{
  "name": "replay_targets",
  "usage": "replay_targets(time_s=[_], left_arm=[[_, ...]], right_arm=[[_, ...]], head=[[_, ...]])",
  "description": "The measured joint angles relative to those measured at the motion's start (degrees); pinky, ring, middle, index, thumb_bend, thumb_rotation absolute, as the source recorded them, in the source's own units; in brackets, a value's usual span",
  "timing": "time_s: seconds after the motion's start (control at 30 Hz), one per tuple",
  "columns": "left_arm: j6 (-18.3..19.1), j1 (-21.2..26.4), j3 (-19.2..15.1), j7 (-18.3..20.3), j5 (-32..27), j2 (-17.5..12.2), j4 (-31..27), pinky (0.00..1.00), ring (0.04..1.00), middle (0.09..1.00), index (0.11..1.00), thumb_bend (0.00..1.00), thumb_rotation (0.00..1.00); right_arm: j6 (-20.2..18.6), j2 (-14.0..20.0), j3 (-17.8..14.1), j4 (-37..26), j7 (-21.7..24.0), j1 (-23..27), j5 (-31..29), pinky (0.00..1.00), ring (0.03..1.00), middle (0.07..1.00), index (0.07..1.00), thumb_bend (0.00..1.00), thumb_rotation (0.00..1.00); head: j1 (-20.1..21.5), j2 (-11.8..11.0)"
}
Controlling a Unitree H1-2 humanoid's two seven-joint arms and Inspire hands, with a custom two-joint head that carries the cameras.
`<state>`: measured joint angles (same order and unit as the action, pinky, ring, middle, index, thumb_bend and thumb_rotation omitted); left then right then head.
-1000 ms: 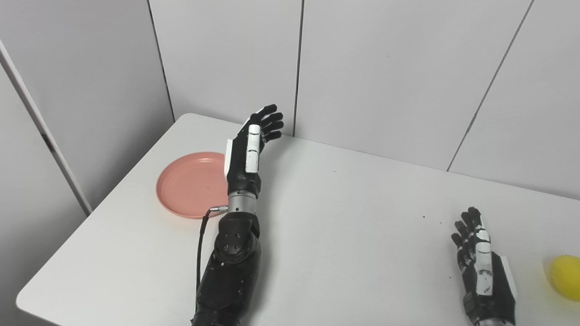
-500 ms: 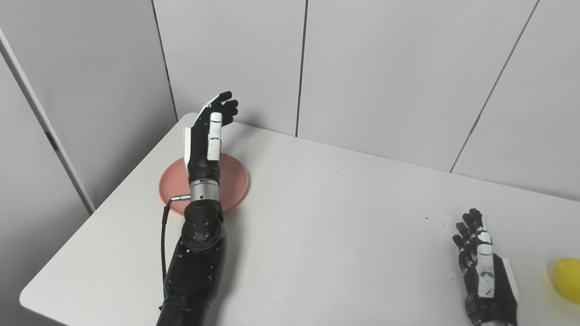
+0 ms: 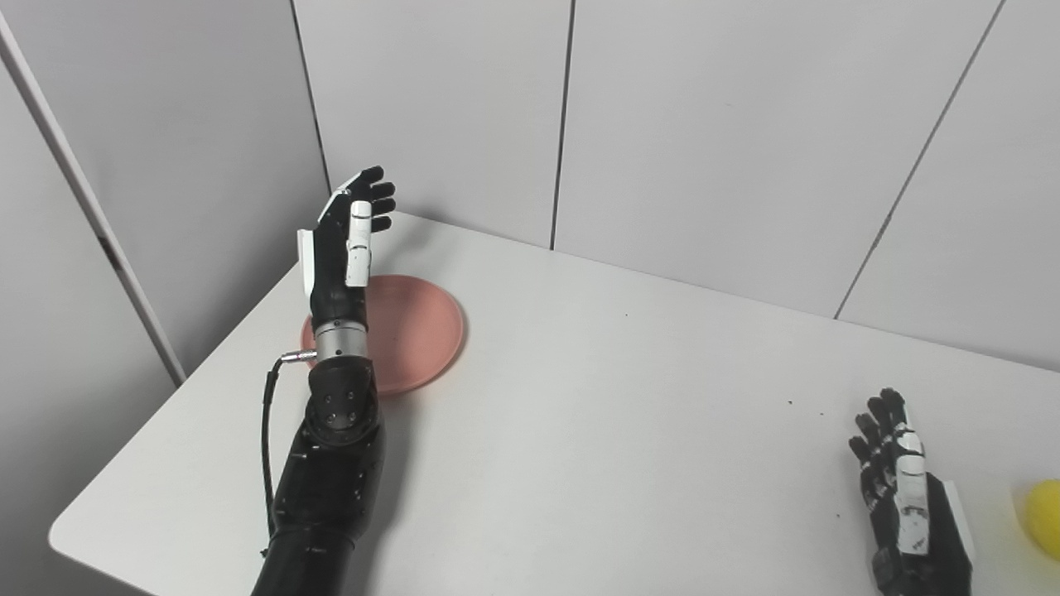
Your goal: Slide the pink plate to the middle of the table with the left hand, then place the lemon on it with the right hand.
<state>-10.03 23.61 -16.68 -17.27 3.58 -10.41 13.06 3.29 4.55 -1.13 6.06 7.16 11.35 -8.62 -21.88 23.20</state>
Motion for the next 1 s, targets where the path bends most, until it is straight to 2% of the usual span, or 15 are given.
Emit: replay_targets(time_s=[0.43,0.57,0.87,1.0], left_arm=[[2.6,-1.5,-2.5,-1.5,-0.2,-1.4,-0.1,0.76,0.754,0.762,0.745,0.69,1.0],[2.8,-1.8,-3.0,-1.0,-1.2,-2.8,-0.1,0.76,0.758,0.761,0.744,0.68,1.0],[4.8,-2.5,-3.1,-0.8,-2.4,-2.9,0.0,0.75,0.765,0.771,0.753,0.69,1.0],[5.2,-2.7,-3.2,-0.8,-2.5,-3.1,0.1,0.76,0.762,0.768,0.754,0.65,1.0]], right_arm=[[0.0,0.1,-0.1,0.1,1.1,0.1,-0.2,1.0,1.0,1.0,1.0,0.7,1.0],[0.0,0.2,-0.2,0.1,1.1,0.1,-0.2,1.0,1.0,1.0,1.0,0.7,1.0],[0.0,0.3,-0.2,0.1,1.1,0.1,-0.5,1.0,1.0,1.0,1.0,0.71,1.0],[0.0,0.3,-0.2,0.1,1.1,0.1,-0.7,1.0,1.0,1.0,1.0,0.7,1.0]], head=[[-0.4,0.3],[-0.7,0.4],[-0.7,0.4],[-0.9,0.4]])
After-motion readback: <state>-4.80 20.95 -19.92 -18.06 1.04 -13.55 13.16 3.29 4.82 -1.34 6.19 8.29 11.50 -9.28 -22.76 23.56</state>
